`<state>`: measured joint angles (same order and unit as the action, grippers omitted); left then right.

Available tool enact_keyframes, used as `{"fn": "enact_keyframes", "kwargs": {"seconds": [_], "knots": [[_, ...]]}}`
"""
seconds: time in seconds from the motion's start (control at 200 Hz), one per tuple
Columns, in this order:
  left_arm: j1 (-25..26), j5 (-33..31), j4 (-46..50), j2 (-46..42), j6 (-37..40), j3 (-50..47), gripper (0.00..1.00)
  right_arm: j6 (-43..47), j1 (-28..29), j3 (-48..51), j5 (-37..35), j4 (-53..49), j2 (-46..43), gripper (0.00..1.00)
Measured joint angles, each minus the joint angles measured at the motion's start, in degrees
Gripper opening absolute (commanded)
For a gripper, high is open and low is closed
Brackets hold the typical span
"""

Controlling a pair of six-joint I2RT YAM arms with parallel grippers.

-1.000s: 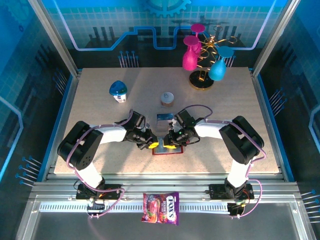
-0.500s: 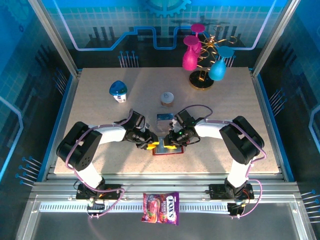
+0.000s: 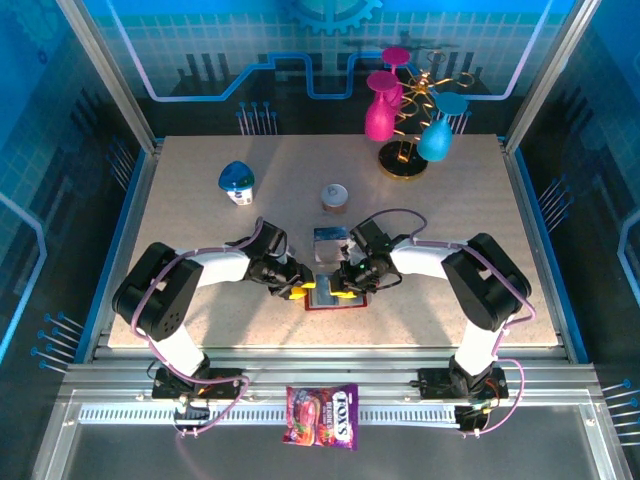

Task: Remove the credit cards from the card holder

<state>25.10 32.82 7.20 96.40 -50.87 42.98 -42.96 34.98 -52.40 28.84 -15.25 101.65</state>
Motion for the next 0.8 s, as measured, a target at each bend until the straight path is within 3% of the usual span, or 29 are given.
{"fn": "enact_keyframes", "kwargs": {"seconds": [0.53, 0.8], "knots": [[-0.04, -0.24, 1.38, -0.02, 0.0, 0.79, 0.34, 0.57, -0.04, 0.0, -1.4, -2.27, -1.92, 0.28], [-0.13, -0.63, 2.84, -1.09, -0.24, 1.25, 0.2, -0.39, -0.28, 0.31, 0.13, -0.07, -2.71, 0.28]]}}
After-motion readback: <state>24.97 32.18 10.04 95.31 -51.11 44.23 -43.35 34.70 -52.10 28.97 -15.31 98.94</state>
